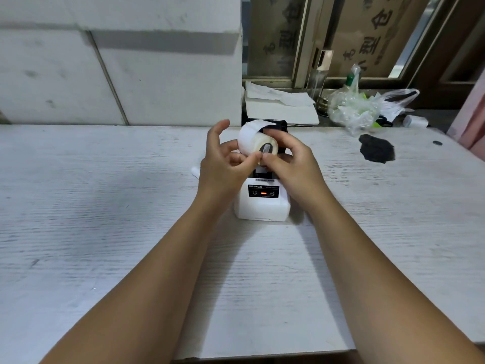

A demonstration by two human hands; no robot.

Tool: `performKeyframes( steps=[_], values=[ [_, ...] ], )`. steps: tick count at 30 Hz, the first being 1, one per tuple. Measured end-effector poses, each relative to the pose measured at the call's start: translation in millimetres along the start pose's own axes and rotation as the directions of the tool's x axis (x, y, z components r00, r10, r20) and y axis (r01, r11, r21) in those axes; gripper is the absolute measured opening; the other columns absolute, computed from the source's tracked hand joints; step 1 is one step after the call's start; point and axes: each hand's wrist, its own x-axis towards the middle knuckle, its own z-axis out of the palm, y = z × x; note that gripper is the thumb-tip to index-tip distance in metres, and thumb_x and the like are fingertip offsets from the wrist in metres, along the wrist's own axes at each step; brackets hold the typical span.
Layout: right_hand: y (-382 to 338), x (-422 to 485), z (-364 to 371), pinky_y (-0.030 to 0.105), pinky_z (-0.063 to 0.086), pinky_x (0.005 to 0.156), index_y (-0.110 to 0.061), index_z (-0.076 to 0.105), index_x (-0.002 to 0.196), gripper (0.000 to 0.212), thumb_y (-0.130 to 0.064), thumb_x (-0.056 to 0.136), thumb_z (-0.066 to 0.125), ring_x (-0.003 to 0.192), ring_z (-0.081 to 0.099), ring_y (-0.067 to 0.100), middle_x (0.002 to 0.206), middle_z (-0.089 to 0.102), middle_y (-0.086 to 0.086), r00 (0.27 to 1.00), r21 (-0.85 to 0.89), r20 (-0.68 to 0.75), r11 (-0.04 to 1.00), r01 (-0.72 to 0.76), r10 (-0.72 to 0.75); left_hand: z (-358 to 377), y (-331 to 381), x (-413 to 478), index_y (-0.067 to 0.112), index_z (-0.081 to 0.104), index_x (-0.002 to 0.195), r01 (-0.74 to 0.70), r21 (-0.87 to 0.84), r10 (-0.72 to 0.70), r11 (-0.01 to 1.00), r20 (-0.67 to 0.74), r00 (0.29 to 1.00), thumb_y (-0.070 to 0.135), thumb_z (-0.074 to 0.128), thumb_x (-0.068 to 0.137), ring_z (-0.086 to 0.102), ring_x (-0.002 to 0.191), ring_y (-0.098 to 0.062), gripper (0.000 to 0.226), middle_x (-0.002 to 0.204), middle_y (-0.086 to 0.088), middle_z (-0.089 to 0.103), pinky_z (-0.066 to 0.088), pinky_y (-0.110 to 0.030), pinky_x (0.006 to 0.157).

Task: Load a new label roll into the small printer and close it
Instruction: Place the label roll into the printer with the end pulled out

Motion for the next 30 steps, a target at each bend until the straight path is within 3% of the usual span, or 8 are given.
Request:
performKeyframes(
  steps=[5,8,15,19,22,24,26,30],
  values=[
    [-5,-2,3,0.039,0.056,0.09,-0.025,0.063,0.11,0.026,-0.031,0.085,0.062,0.094,0.069,0.017,0.095,0.067,-0.012,0.999,0.01,0.026,0.999,0.036,-0.036,3,0,-5,0.017,0.035,0.137,-0.232,0.352,0.266,0.907,-0.051,0.963,0.02,0.073,0.079,0.062,0.073,-0.005,0.07,0.102,0.008,0.061,0.043,-0.004,0.069],
    [-5,-3,5,0.047,0.056,0.088,-0.031,0.065,0.104,0.029,-0.042,0.077,0.066,0.095,0.07,0.022,0.093,0.072,-0.004,0.999,-0.011,0.013,0.999,0.038,-0.038,4,0,-7,0.014,0.035,0.138,-0.298,0.39,0.319,0.871,0.012,0.948,0.013,0.071,0.077,0.059,0.074,-0.006,0.071,0.098,0.011,0.056,0.041,-0.002,0.068],
    [-3,0,-1,0.054,0.056,0.086,-0.022,0.067,0.115,0.033,-0.024,0.082,0.068,0.097,0.071,0.026,0.1,0.075,0.009,1.0,0.023,-0.017,1.0,-0.014,0.014,7,0,-10,0.015,0.035,0.137,-0.331,0.359,0.327,0.873,0.073,0.942,0.012,0.075,0.075,0.06,0.078,-0.005,0.074,0.101,0.005,0.058,0.043,-0.002,0.068],
    [-2,2,-4,0.058,0.055,0.086,-0.024,0.066,0.116,0.036,-0.019,0.08,0.07,0.098,0.072,0.028,0.102,0.075,0.009,0.999,0.072,-0.01,0.997,-0.038,0.039,6,0,-10,0.017,0.036,0.136,-0.294,0.364,0.285,0.884,0.079,0.955,0.015,0.074,0.077,0.058,0.08,-0.002,0.07,0.101,0.013,0.057,0.042,-0.005,0.072],
    [-1,4,-4,0.048,0.059,0.085,-0.02,0.064,0.119,0.039,-0.009,0.081,0.071,0.096,0.073,0.02,0.1,0.075,0.002,0.999,0.121,-0.01,0.991,-0.052,0.054,4,-1,-8,0.017,0.038,0.136,-0.268,0.397,0.27,0.878,0.053,0.962,0.016,0.07,0.08,0.056,0.106,-0.011,0.065,0.11,0.009,0.062,0.039,-0.017,0.085],
    [-1,3,-4,0.034,0.059,0.077,-0.019,0.063,0.118,0.038,-0.002,0.084,0.067,0.093,0.072,0.015,0.099,0.075,0.0,0.998,0.151,0.004,0.987,-0.055,0.055,3,-2,-7,0.018,0.039,0.137,-0.256,0.403,0.255,0.879,0.057,0.965,0.015,0.067,0.084,0.054,0.117,-0.013,0.06,0.121,0.003,0.064,0.036,-0.008,0.087],
    [-1,3,-3,0.025,0.057,0.076,-0.017,0.062,0.121,0.039,0.001,0.086,0.063,0.095,0.071,0.014,0.102,0.074,0.002,0.998,0.153,0.009,0.987,-0.058,0.058,3,-2,-7,0.019,0.04,0.137,-0.245,0.389,0.233,0.888,0.077,0.969,0.011,0.061,0.087,0.06,0.111,-0.011,0.055,0.124,0.003,0.064,0.037,-0.002,0.083],
    [-1,5,-5,0.019,0.054,0.074,-0.019,0.061,0.121,0.039,0.0,0.088,0.062,0.09,0.068,0.009,0.099,0.071,-0.001,0.998,0.15,-0.012,0.987,-0.053,0.056,6,-2,-9,0.021,0.048,0.133,-0.208,0.333,0.198,0.919,0.064,0.978,0.0,0.05,0.089,0.065,0.106,-0.009,0.049,0.111,0.009,0.065,0.049,-0.015,0.088]
  ],
)
